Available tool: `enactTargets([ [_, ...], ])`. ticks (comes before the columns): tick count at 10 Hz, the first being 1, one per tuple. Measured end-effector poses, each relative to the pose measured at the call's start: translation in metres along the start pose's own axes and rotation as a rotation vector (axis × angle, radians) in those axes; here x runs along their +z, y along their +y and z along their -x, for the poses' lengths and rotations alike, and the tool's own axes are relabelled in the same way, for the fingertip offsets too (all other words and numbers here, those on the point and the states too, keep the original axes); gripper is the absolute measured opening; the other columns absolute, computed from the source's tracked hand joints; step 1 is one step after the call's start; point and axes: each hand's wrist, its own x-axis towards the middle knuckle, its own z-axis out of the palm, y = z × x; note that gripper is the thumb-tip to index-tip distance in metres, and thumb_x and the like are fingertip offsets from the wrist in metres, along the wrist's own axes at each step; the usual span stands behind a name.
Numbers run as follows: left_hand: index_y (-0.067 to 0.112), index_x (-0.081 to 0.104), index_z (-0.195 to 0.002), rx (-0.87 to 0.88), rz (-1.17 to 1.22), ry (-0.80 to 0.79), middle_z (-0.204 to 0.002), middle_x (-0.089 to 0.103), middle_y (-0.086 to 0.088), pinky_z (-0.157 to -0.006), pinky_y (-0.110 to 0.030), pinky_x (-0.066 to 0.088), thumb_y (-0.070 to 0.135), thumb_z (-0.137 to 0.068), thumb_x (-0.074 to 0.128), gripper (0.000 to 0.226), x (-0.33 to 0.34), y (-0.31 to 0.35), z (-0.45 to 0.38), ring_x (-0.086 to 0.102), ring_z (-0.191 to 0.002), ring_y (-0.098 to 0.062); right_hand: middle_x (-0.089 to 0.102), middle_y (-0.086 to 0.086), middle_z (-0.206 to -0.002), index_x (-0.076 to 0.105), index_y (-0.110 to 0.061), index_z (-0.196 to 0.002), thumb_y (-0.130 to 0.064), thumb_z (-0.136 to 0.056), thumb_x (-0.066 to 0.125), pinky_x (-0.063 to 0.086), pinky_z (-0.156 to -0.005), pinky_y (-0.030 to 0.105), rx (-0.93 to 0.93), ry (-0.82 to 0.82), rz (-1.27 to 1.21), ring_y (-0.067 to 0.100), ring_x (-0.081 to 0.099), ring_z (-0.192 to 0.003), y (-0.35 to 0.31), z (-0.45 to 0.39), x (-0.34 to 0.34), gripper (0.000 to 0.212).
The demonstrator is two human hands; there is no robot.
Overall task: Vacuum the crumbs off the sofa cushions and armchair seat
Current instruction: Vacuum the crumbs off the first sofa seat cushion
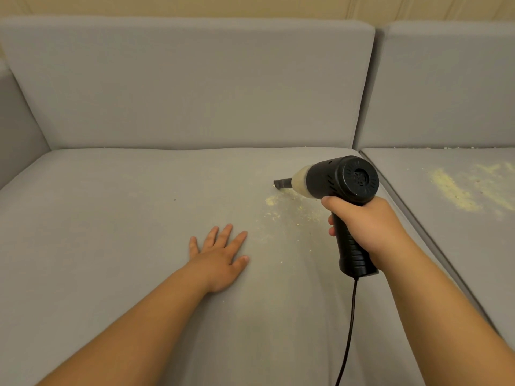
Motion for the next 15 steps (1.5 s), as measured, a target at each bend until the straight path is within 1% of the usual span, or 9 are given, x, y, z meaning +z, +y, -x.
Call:
enactTargets([
  [2, 0.055, -0.006, -0.160, 0.010, 0.015, -0.010, -0.170, -0.020, 0.015, -0.122, -0.062, -0.013, 0.065, -0.105, 0.019, 0.061, -0.003, -0.004, 0.000, -0.020, -0.158, -0.017, 0.078, 0.016, -0.090, 0.073, -0.022, -0.096, -0.026, -0.089, 0.078, 0.060, -0.064, 0.034, -0.020, 0.037, 0.003, 0.015, 0.075, -0.062, 0.000, 0.003, -0.002, 0.010],
  [4, 0.055, -0.005, -0.160, 0.008, 0.020, -0.008, -0.171, -0.020, 0.015, -0.122, -0.062, -0.012, 0.065, -0.104, 0.020, 0.062, -0.002, -0.003, -0.001, -0.019, -0.158, -0.017, 0.078, 0.011, -0.087, 0.072, -0.024, -0.103, -0.030, -0.088, 0.079, 0.061, -0.067, 0.036, -0.005, -0.022, 0.029, 0.018, 0.077, -0.067, 0.000, 0.000, -0.006, 0.017],
  [6, 0.055, -0.006, -0.160, 0.007, 0.015, -0.012, -0.170, -0.020, 0.015, -0.122, -0.062, -0.013, 0.066, -0.104, 0.020, 0.062, -0.001, -0.003, -0.002, -0.020, -0.158, -0.018, 0.077, 0.013, -0.089, 0.071, -0.024, -0.093, -0.028, -0.088, 0.078, 0.062, -0.073, 0.041, -0.022, 0.133, 0.004, 0.020, 0.076, -0.070, 0.001, -0.003, -0.011, 0.009],
  [7, 0.054, -0.007, -0.160, 0.005, 0.010, -0.010, -0.170, -0.020, 0.015, -0.122, -0.062, -0.013, 0.066, -0.104, 0.020, 0.062, -0.001, -0.002, -0.002, -0.020, -0.158, -0.018, 0.078, 0.013, -0.089, 0.071, -0.027, -0.095, -0.029, -0.088, 0.079, 0.061, -0.067, 0.036, -0.010, 0.088, -0.004, 0.019, 0.077, -0.067, 0.002, -0.002, -0.012, 0.011],
  [9, 0.055, -0.007, -0.159, 0.008, 0.006, -0.002, -0.171, -0.020, 0.014, -0.122, -0.063, -0.012, 0.066, -0.104, 0.020, 0.063, 0.001, -0.003, -0.003, -0.019, -0.158, -0.018, 0.078, 0.013, -0.087, 0.072, -0.025, -0.094, -0.028, -0.087, 0.079, 0.062, -0.072, 0.041, -0.016, 0.082, -0.007, 0.018, 0.076, -0.065, 0.000, -0.002, -0.013, 0.010],
  [10, 0.055, -0.008, -0.159, 0.007, 0.001, -0.003, -0.170, -0.021, 0.015, -0.122, -0.063, -0.012, 0.066, -0.104, 0.020, 0.063, 0.001, -0.003, -0.002, -0.020, -0.158, -0.018, 0.078, 0.012, -0.086, 0.073, -0.023, -0.096, -0.029, -0.087, 0.079, 0.061, -0.067, 0.035, -0.008, 0.016, 0.068, 0.018, 0.076, -0.065, 0.000, 0.000, -0.013, 0.012],
  [12, 0.055, -0.008, -0.159, 0.005, -0.001, -0.006, -0.170, -0.021, 0.015, -0.122, -0.062, -0.012, 0.066, -0.104, 0.020, 0.063, 0.000, -0.002, -0.001, -0.020, -0.158, -0.018, 0.078, 0.011, -0.086, 0.071, -0.026, -0.093, -0.027, -0.087, 0.079, 0.062, -0.070, 0.038, -0.030, 0.086, 0.059, 0.017, 0.076, -0.064, 0.000, 0.000, -0.016, 0.009],
  [13, 0.055, -0.008, -0.159, 0.003, 0.000, -0.008, -0.170, -0.021, 0.015, -0.122, -0.062, -0.012, 0.067, -0.104, 0.020, 0.063, 0.000, -0.002, -0.001, -0.020, -0.158, -0.018, 0.078, 0.010, -0.084, 0.072, -0.026, -0.097, -0.028, -0.087, 0.079, 0.062, -0.069, 0.037, -0.016, 0.044, 0.077, 0.019, 0.077, -0.066, -0.001, 0.002, -0.020, 0.013],
  [15, 0.055, -0.008, -0.159, 0.003, -0.001, -0.014, -0.170, -0.021, 0.015, -0.122, -0.062, -0.012, 0.066, -0.104, 0.020, 0.063, -0.001, -0.002, -0.002, -0.020, -0.158, -0.018, 0.077, 0.008, -0.084, 0.069, -0.027, -0.090, -0.028, -0.087, 0.078, 0.060, -0.067, 0.035, 0.008, 0.141, 0.062, 0.016, 0.076, -0.065, 0.001, 0.003, -0.023, 0.009],
])
